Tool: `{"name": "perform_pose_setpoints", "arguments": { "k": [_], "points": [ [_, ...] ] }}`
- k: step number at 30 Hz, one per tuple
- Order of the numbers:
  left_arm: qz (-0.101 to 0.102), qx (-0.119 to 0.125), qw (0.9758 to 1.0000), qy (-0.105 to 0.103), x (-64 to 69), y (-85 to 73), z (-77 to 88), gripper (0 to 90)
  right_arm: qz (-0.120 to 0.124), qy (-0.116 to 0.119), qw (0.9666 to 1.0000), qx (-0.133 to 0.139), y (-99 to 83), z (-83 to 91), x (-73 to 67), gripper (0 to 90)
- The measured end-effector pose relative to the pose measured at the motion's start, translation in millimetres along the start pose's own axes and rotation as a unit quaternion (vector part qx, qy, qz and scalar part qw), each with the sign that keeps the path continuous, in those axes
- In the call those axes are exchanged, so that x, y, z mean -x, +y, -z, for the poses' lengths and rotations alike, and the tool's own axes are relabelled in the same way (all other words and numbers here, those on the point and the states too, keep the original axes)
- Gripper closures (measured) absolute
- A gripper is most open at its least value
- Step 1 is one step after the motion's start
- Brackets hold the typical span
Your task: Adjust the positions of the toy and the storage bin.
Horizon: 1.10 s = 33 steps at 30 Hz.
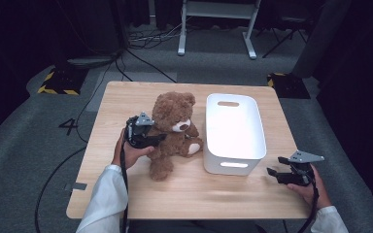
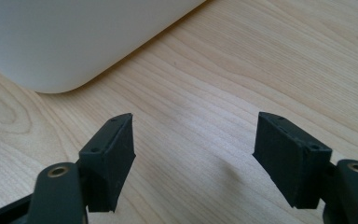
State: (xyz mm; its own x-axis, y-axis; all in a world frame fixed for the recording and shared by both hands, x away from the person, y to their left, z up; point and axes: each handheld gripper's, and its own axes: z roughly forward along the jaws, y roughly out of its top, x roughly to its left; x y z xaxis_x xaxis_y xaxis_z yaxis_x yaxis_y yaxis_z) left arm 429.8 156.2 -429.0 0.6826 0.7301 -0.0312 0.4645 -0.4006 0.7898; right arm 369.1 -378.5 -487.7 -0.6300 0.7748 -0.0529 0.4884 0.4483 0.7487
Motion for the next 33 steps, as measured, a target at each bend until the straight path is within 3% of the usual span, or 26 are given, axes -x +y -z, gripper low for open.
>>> {"name": "perform_pose_setpoints", "arguments": {
  "k": [12, 13, 19, 20, 21, 26, 27, 29, 33],
  "points": [
    [-0.018, 0.0, 0.9992, 0.036, 11.5, -23.9, 19.1, 66.8, 0.001, 0.0, 1.0, -0.003, -1.7, -1.3, 0.2, 29.0],
    [0.004, 0.021, 0.9988, 0.043, 15.2, -26.3, 16.9, 67.2, 0.0, 0.001, 1.0, -0.003, -1.5, -1.4, 0.1, 29.0],
    [0.022, 0.049, 0.9973, 0.052, 19.2, -36.8, 14.2, 69.8, -0.001, 0.003, 1.0, -0.001, 0.5, -4.5, -1.9, 29.0],
    [0.021, 0.048, 0.9972, 0.053, 19.6, -36.8, 14.1, 70.2, -0.001, 0.002, 1.0, -0.001, 1.0, -4.7, -2.3, 29.1],
    [-0.007, 0.026, 0.9981, 0.056, 17.1, -36.1, 17.2, 70.2, -0.001, 0.002, 1.0, -0.001, 1.0, -4.7, -2.3, 29.1],
    [0.014, 0.045, 0.9973, 0.056, 26.1, -36.1, 12.1, 70.6, 0.0, 0.001, 1.0, -0.004, 1.0, -5.6, -1.5, 29.2],
    [0.028, 0.055, 0.9966, 0.055, 29.4, -35.7, 10.0, 70.6, -0.002, 0.001, 1.0, -0.003, 1.0, -5.8, -1.1, 29.2],
    [0.016, 0.044, 0.997, 0.061, 31.6, -34.9, 9.7, 70.7, -0.002, 0.001, 1.0, -0.003, 1.3, -6.1, -0.3, 29.4],
    [0.031, 0.051, 0.9956, 0.073, 40.9, -33.6, 7.6, 70.8, -0.006, 0.0, 1.0, 0.003, 2.6, -5.8, 1.0, 29.8]
  ]
}}
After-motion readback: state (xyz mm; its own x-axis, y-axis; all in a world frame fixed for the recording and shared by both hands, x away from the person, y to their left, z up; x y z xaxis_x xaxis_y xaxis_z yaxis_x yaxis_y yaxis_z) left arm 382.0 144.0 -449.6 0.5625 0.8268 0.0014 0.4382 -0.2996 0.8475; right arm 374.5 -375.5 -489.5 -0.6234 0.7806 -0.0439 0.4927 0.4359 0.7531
